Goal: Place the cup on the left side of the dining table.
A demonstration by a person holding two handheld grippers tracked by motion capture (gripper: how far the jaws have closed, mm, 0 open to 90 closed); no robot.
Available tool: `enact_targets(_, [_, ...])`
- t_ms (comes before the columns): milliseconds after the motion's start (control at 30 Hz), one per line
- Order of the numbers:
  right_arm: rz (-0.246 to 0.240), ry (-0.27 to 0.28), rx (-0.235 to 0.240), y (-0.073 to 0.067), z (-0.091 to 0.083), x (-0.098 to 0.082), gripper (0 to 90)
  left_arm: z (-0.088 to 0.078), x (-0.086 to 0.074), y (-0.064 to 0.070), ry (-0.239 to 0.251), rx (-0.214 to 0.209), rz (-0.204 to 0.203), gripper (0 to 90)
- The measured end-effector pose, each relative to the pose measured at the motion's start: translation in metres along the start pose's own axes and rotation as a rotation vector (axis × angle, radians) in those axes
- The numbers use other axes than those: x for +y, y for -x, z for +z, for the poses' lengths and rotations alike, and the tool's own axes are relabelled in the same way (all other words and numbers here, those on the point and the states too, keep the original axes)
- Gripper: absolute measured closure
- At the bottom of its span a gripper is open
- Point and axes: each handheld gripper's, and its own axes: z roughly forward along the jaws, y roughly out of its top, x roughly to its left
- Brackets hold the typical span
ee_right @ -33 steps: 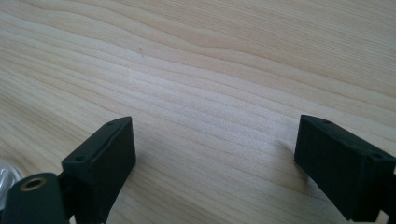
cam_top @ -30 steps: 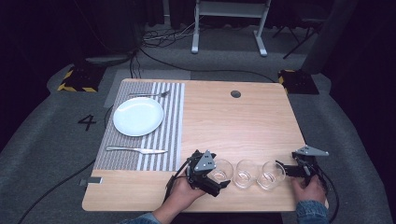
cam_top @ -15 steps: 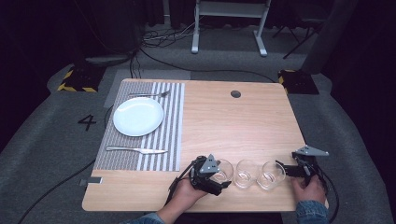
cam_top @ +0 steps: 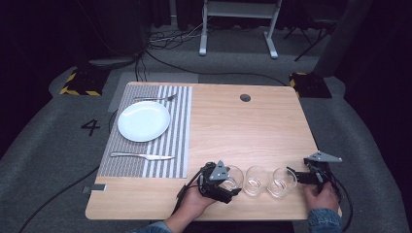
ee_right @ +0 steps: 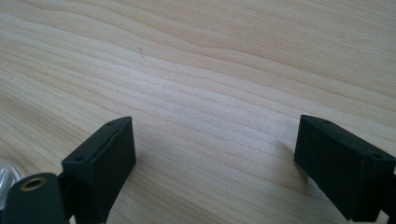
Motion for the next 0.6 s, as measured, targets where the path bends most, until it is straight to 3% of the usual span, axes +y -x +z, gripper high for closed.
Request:
enact_targets(267, [0.000, 0.000, 0.000, 0.000, 0.000, 0.000, 12.8, -0.018, 0.014, 0.003, 0.021, -0.033, 0.000, 19.8])
enact_targets(400, [0.000, 0.000, 0.000, 0.000, 0.000, 0.000, 12.8, -0.028, 0.020, 0.000, 0.036, -0.058, -0.039, 19.8])
enact_targets(600, [0.000, 0.000, 0.000, 0.000, 0.000, 0.000, 12.9, -0.038, 0.027, 0.001, 0.022, 0.009, 0.001, 19.8])
